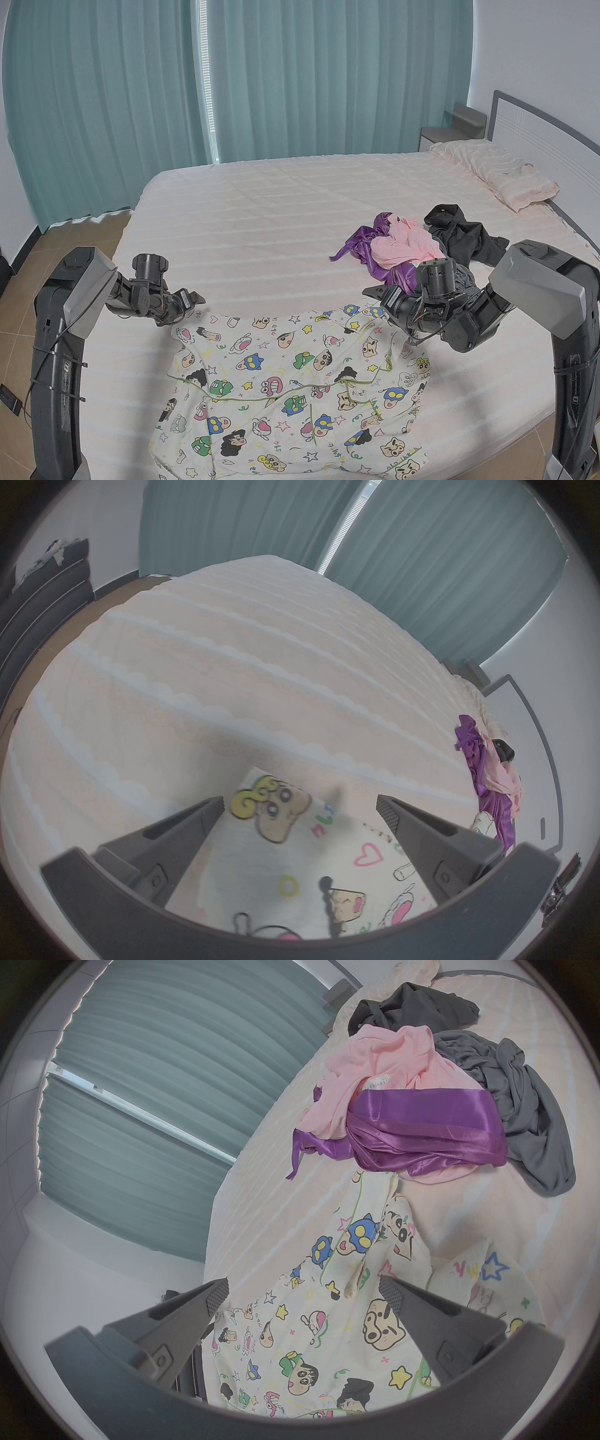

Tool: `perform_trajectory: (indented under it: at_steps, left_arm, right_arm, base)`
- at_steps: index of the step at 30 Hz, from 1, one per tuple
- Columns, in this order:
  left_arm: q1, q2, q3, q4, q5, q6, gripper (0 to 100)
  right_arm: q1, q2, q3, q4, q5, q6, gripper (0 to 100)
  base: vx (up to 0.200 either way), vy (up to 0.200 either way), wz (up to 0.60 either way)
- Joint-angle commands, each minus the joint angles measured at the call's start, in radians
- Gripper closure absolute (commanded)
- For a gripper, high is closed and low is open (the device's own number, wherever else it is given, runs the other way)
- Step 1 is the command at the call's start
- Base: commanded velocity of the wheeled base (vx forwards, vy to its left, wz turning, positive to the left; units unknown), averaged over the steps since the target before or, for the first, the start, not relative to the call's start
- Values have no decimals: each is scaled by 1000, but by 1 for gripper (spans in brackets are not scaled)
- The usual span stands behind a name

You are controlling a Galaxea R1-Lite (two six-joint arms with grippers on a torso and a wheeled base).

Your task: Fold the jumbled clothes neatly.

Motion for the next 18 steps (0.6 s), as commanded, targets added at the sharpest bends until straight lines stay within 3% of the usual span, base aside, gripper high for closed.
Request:
perform_trajectory:
  at_steps: [1,7,8,15,18]
  left_arm:
    - [-9,43,-20,-2,2,23,0]
    - [-11,51,-27,0,4,42,0]
    - [-11,51,-27,0,4,42,100]
    - [-9,51,-43,-2,10,35,100]
    - [-2,49,-50,-6,59,28,100]
  right_arm:
    - [5,1,-5,-1,0,-2,0]
    - [5,1,-15,4,-4,-3,0]
    - [5,1,-17,7,-4,-3,0]
    - [16,59,-104,49,-6,-3,0]
    - [22,106,-193,138,-24,0,0]
  base:
    - [0,0,0]
    - [0,0,0]
    - [0,0,0]
    - [0,0,0]
    - [0,0,0]
